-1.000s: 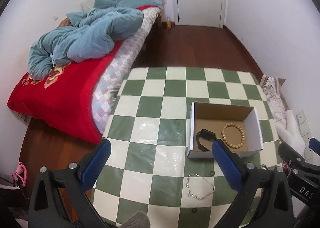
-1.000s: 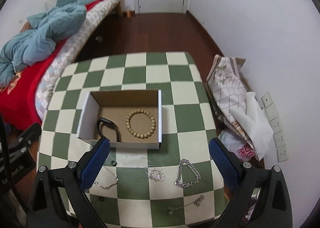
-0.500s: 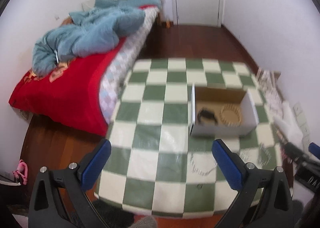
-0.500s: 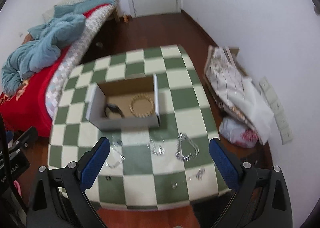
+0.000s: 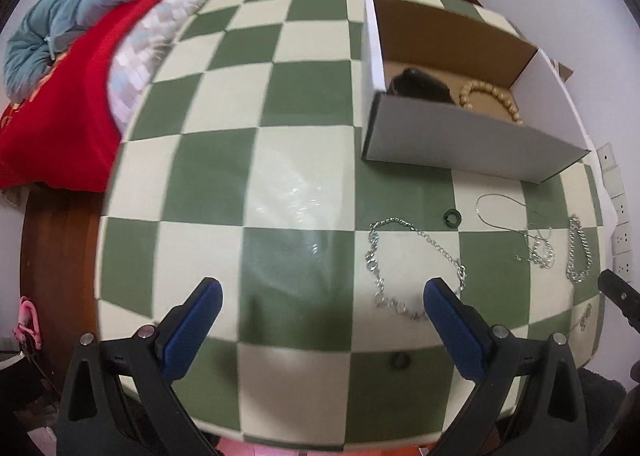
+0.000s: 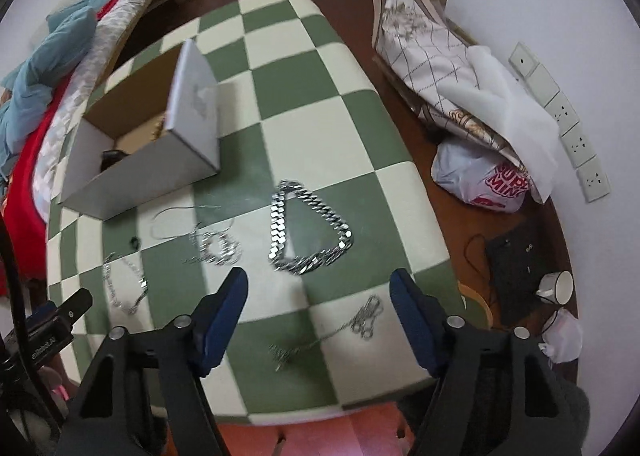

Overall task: Organize jewelry
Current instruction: 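Move the left tool to the silver chain bracelet while the right tool reaches the thin silver necklace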

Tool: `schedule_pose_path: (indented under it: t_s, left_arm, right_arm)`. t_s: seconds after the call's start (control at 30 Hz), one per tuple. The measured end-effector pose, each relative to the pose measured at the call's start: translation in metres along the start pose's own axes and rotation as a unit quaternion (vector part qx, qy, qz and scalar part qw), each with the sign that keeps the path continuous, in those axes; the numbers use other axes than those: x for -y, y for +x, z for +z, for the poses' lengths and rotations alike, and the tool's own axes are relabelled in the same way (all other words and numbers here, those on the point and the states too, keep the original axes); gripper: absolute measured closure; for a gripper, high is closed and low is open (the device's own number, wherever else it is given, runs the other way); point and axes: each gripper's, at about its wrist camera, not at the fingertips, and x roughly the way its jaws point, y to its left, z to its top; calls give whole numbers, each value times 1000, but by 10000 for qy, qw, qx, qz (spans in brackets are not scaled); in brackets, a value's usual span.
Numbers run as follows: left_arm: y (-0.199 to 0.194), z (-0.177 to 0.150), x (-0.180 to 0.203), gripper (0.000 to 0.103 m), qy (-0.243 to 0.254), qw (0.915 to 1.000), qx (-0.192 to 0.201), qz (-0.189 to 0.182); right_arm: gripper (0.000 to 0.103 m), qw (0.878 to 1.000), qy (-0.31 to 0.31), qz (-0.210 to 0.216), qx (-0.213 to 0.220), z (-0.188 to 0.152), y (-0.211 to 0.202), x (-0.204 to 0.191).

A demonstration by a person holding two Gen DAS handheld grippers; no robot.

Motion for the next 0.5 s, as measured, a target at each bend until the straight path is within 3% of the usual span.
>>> schedule_pose_path:
  t_s: [0.17, 0.23, 0.37, 0.43, 0.5]
  left_arm:
    - [12, 3, 7, 22, 135, 9998, -102, -42]
    - [17, 3, 9, 43, 174, 9997, -150, -35]
    - [17, -1, 9, 66, 177, 9996, -93, -174]
    - [15, -3, 11, 89, 246, 9995, -60, -179]
    - [14, -6, 11, 99, 264, 9995, -62, -163]
  right_arm:
    - [38, 9999, 69, 84, -115, 13, 21, 3]
    - [38, 9997, 5, 207, -86, 15, 21, -3]
    - [39, 9982, -283, 511, -111, 15, 25, -30]
    - [39, 9975, -446, 530, -106, 13, 29, -43]
    - [39, 9968, -577, 549, -103, 13, 33, -53]
